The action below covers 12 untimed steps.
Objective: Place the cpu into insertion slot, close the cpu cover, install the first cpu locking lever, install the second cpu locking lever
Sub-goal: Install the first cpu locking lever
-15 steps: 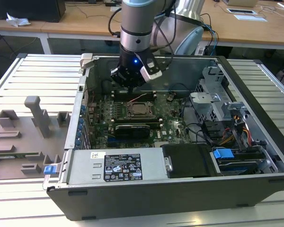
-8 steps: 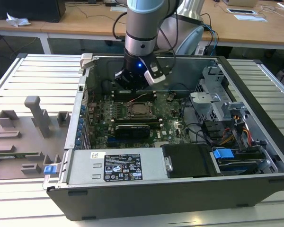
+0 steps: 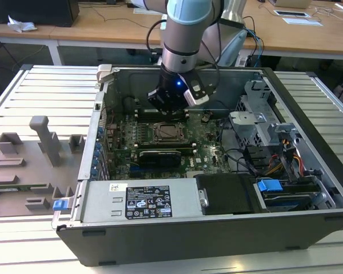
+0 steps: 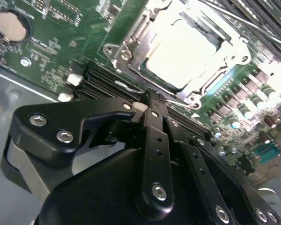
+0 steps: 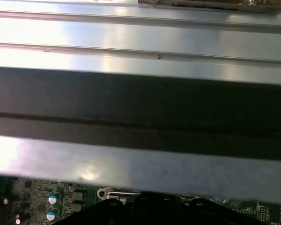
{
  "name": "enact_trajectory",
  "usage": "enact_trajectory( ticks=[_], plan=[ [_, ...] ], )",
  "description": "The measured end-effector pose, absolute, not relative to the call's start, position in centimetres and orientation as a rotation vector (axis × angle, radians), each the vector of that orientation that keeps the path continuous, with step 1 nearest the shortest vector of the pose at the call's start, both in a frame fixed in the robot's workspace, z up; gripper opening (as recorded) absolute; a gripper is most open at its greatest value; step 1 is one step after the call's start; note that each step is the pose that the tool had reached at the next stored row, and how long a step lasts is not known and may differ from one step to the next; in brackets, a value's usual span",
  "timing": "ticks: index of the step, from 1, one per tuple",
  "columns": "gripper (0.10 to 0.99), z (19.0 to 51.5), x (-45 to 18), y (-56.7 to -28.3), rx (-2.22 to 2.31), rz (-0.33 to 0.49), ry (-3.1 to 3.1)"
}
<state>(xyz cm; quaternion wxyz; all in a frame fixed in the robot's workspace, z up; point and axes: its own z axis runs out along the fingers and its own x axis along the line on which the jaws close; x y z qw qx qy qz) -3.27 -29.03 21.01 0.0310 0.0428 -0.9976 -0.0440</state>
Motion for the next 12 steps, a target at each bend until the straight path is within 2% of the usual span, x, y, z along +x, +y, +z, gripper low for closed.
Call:
enact_trajectory(
  ticks=[12],
  plan=[
    [0.106,20.30,-2.70,-29.48,0.131,-0.136,-3.070]
  ],
)
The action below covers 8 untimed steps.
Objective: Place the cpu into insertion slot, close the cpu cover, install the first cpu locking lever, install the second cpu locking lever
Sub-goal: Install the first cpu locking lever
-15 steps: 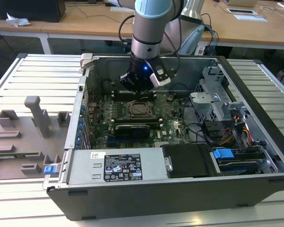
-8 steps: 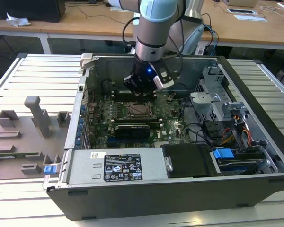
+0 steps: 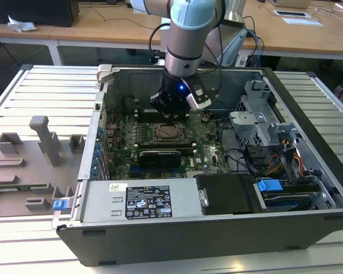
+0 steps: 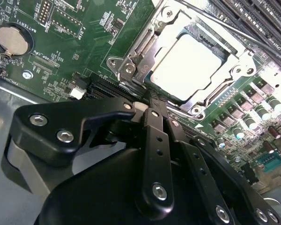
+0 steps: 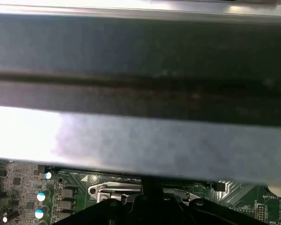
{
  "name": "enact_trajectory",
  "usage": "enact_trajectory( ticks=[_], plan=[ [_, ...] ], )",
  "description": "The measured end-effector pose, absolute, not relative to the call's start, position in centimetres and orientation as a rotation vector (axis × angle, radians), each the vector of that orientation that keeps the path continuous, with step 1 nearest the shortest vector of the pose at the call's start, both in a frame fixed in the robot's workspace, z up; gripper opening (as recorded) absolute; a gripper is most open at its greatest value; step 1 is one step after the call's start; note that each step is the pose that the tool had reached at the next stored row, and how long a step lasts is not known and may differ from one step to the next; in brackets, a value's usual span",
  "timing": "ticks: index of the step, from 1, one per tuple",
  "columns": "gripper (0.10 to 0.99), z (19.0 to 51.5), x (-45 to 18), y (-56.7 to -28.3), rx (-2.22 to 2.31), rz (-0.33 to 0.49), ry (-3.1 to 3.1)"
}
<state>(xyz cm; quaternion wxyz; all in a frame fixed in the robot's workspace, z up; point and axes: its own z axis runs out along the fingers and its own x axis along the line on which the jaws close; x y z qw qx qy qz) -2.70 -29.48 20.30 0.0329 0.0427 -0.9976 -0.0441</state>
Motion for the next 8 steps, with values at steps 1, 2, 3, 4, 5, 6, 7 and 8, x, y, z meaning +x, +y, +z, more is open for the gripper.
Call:
enact_trajectory(
  ticks=[1,2,3,4,5,6,7,8],
  plan=[
    [0.106,20.28,-2.66,-29.48,0.131,-0.136,-3.070],
    [0.106,20.26,-2.58,-29.48,0.131,-0.136,-3.070],
    [0.106,20.26,-2.52,-29.48,0.131,-0.136,-3.070],
    [0.106,20.26,-2.46,-29.48,0.131,-0.136,-3.070],
    [0.106,20.25,-2.42,-29.48,0.131,-0.136,-3.070],
    [0.106,20.25,-2.41,-29.48,0.131,-0.136,-3.070],
    [0.106,20.25,-2.39,-29.48,0.131,-0.136,-3.070],
    [0.106,20.24,-2.35,-29.48,0.132,-0.136,-3.070]
  ],
)
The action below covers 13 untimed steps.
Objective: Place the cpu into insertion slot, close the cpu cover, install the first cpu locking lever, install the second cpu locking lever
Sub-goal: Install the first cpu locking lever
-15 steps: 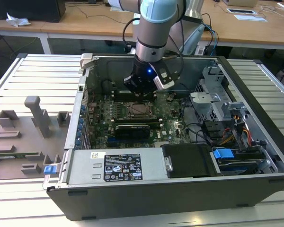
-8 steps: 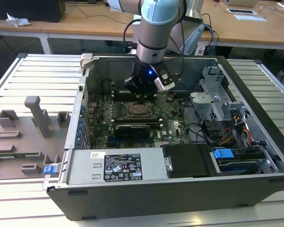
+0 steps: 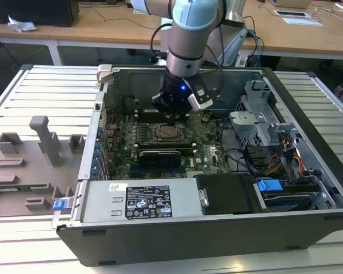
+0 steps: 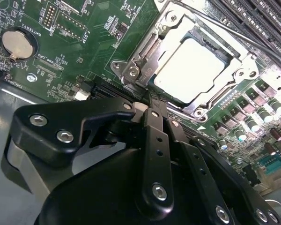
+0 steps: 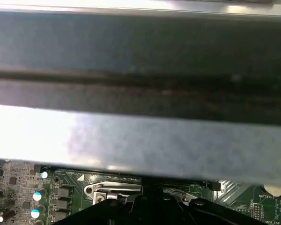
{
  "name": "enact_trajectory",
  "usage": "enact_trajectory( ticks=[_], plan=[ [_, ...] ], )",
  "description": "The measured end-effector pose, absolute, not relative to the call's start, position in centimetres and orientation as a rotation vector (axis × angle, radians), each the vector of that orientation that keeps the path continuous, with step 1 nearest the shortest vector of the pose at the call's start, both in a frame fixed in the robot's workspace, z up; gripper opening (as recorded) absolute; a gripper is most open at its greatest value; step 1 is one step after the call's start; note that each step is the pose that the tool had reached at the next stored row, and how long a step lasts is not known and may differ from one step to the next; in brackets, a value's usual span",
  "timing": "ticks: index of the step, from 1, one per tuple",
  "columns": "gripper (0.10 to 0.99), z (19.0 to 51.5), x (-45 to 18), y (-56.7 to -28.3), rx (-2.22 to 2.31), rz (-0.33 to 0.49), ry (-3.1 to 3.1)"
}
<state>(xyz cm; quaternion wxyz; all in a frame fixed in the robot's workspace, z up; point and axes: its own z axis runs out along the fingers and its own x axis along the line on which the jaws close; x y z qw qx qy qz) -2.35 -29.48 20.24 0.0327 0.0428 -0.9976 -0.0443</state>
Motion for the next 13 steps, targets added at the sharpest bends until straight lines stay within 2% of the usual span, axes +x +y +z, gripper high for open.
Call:
enact_trajectory(
  ticks=[10,13],
  plan=[
    [0.106,20.08,-1.51,-29.08,0.132,-0.138,-3.070],
    [0.106,20.89,-1.51,-29.08,0.131,-0.131,-3.070]
  ],
)
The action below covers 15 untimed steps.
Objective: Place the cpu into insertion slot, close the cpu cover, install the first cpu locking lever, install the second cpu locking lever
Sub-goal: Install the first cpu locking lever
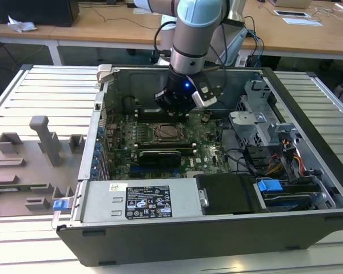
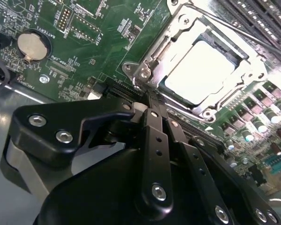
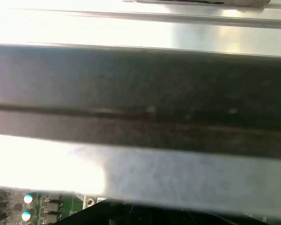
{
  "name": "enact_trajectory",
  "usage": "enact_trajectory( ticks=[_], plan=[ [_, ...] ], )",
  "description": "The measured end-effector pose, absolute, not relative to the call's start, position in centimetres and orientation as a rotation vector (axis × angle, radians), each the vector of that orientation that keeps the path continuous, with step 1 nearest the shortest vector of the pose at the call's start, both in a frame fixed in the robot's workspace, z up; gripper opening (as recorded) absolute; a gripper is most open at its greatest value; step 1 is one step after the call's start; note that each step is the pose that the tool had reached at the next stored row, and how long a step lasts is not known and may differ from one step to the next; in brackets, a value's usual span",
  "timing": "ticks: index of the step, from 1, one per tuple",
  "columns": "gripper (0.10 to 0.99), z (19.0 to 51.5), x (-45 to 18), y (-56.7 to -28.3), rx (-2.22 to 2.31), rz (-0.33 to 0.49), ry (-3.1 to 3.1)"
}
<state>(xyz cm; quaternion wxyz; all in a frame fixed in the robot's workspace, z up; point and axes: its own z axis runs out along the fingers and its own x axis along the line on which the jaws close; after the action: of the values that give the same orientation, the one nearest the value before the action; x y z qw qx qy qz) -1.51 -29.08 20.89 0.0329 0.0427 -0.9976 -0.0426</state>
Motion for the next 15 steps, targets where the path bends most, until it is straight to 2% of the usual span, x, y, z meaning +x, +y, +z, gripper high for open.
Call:
enact_trajectory(
  ticks=[6,15],
  plan=[
    [0.106,21.6,-1.5,-29.4,0.131,-0.130,-3.070],
    [0.106,21.6,-1.5,-31.8,0.131,-0.130,-3.070]
  ],
)
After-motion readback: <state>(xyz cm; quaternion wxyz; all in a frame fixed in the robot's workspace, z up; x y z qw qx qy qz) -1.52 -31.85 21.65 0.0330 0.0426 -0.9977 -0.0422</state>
